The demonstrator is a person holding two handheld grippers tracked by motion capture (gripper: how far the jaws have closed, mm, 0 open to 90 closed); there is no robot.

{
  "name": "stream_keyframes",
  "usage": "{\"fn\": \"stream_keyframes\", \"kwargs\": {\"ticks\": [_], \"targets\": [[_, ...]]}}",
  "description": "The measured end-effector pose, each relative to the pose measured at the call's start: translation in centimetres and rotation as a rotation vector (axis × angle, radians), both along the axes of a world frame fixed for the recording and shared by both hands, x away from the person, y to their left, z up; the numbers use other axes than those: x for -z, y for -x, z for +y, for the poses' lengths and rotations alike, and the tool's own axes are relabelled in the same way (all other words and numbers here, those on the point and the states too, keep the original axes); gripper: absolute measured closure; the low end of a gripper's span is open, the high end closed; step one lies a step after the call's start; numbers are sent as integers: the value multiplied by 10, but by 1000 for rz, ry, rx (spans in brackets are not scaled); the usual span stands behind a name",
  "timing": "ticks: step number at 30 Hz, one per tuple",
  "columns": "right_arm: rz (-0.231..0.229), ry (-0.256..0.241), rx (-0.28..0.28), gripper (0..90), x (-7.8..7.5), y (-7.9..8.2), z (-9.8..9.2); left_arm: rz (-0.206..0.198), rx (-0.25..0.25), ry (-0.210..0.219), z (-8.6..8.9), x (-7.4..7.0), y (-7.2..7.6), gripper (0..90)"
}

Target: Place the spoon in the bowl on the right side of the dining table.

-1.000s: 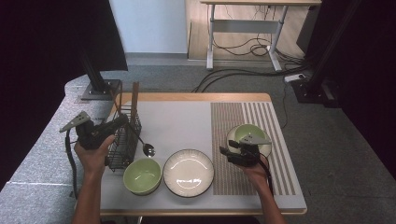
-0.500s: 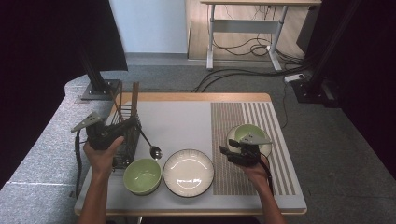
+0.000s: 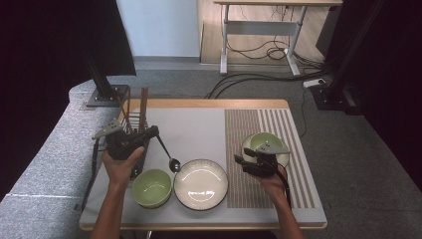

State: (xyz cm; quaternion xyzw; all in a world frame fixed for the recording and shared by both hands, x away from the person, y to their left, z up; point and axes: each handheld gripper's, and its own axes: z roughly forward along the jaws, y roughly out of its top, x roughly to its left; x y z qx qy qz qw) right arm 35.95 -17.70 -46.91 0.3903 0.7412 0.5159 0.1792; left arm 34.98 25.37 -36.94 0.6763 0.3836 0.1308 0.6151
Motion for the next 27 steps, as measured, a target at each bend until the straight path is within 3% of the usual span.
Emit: {"fn": "stream_keyframes", "kwargs": {"ticks": [27], "targets": [[8, 6, -14, 476, 1, 0, 6, 11, 30, -26, -19, 4, -2, 900]]}}
